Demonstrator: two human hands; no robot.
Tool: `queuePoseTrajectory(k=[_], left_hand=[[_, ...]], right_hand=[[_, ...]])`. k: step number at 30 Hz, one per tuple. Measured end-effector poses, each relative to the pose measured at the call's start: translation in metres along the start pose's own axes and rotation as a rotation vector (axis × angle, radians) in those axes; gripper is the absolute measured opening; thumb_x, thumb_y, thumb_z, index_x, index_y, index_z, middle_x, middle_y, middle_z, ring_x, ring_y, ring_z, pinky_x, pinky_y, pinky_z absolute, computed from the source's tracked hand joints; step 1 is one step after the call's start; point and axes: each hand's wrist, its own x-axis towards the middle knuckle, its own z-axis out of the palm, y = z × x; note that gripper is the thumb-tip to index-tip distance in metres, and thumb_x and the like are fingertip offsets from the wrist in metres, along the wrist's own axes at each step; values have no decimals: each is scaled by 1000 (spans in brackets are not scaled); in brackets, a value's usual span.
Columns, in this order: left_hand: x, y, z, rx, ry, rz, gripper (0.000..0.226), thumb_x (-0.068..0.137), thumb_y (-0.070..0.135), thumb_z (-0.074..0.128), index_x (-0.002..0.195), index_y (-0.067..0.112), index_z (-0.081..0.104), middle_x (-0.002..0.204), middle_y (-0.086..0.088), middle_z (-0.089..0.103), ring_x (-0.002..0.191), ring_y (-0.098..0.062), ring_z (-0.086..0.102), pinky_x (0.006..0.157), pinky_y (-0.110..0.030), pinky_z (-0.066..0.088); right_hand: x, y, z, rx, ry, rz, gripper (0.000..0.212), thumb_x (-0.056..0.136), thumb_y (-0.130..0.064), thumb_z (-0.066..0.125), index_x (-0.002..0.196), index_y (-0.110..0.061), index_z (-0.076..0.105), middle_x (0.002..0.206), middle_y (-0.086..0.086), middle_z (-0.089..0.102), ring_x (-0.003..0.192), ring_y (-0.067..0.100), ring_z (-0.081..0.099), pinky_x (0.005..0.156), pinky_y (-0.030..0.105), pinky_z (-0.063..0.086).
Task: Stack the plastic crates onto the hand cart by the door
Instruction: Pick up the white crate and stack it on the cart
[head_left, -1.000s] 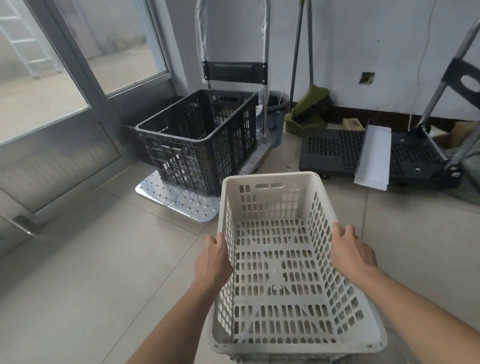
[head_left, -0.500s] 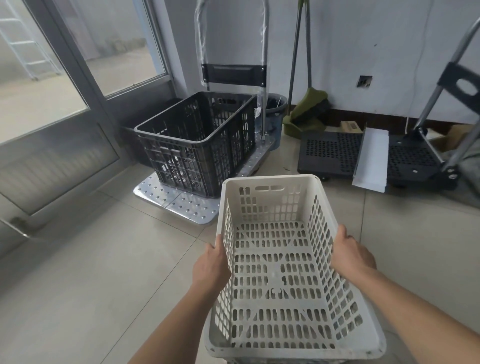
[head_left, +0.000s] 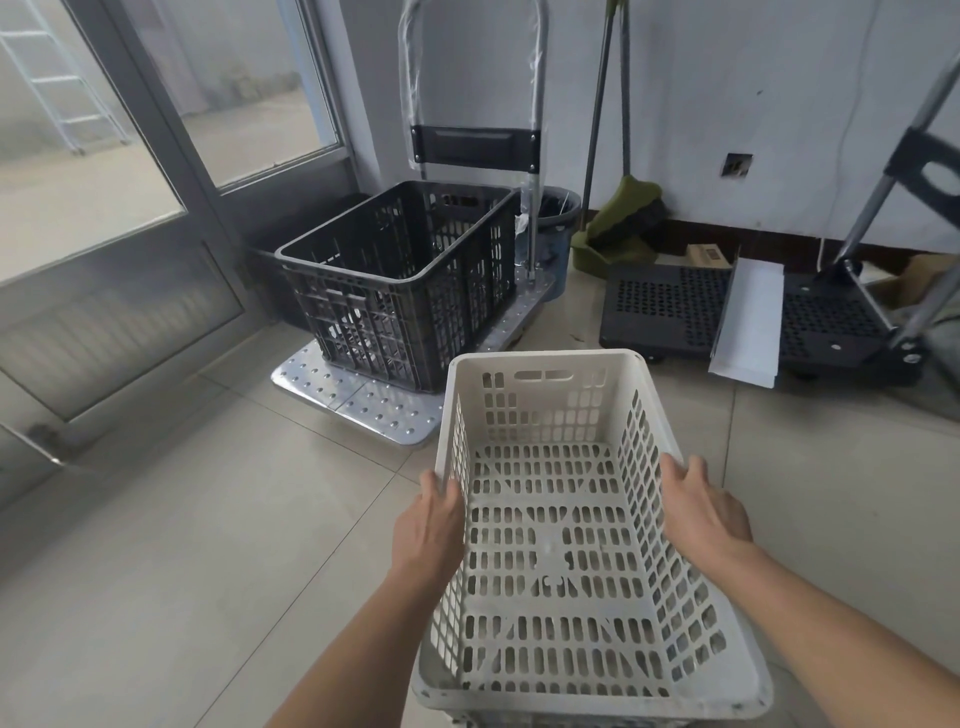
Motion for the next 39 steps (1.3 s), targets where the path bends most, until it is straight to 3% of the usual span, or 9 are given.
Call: queuePoseTrajectory(k=[2, 3, 8, 13, 16, 20, 26, 32, 39], left_hand=[[1, 2, -2, -1, -12, -6, 36, 91, -2, 56, 125, 8, 52, 133, -8, 39, 74, -15, 52, 60, -24, 47], [1, 3, -2, -4, -14, -9, 33, 92, -3, 55, 123, 7, 55, 134, -8, 39, 76, -15, 53, 61, -24, 49], [3, 7, -1, -56, -12, -43, 28, 93, -3, 56, 119, 9, 58, 126, -6, 41, 81, -13, 47, 64, -20, 43], [7, 6, -2, -95, 1, -96, 28, 93, -1, 55, 118, 9, 55, 110, -4, 38, 70, -10, 43, 59, -20, 40], [4, 3, 3, -90, 30, -78, 33, 94, 0, 54, 125, 9, 53, 119, -5, 41, 75, -10, 44, 63, -19, 39], [3, 5, 7, -119, 47, -78, 33, 97, 0, 50, 129, 8, 52, 117, -7, 42, 75, -9, 46, 65, -18, 42], [5, 8, 6, -167, 43, -99, 32, 99, -1, 48, 130, 6, 53, 116, -7, 41, 73, -8, 44, 65, -18, 42], [11, 16, -10, -127, -4, -148, 25, 94, -4, 53, 118, 5, 56, 113, -8, 39, 64, -9, 40, 62, -20, 43], [22, 27, -85, -118, -48, -131, 23, 93, -2, 58, 114, 6, 54, 124, -14, 41, 56, -8, 38, 43, -21, 34]], right_hand=[[1, -2, 3, 36, 34, -22, 13, 104, -27, 31, 114, -17, 30, 87, 12, 63, 55, 24, 57, 46, 33, 45], [2, -3, 4, 44, 58, -15, 19, 104, -32, 26, 113, -16, 32, 83, 12, 64, 55, 25, 54, 49, 31, 41], [-4, -5, -3, -56, -32, 28, 25, 91, -2, 53, 113, -10, 46, 110, 10, 39, 57, 14, 38, 48, 30, 35], [6, 1, 3, 7, -31, 16, 21, 100, -13, 39, 120, -10, 44, 118, 12, 49, 78, 27, 46, 65, 37, 39], [1, -1, -2, -21, -48, 18, 18, 95, -2, 47, 108, -11, 40, 108, 10, 43, 69, 19, 58, 51, 31, 49], [-2, -3, -6, -79, -71, -5, 25, 89, 5, 52, 102, -12, 39, 97, 7, 35, 53, 13, 52, 35, 23, 38], [0, -4, -4, -116, -56, -23, 24, 90, 4, 52, 100, -13, 39, 92, 6, 35, 52, 13, 50, 36, 23, 32], [3, -4, -19, -115, -18, -10, 22, 91, -1, 56, 97, -14, 39, 86, 3, 38, 53, 11, 49, 38, 23, 33], [5, -7, -84, -72, 2, -5, 20, 91, -4, 58, 96, -15, 42, 85, 2, 43, 56, 12, 50, 40, 23, 33]])
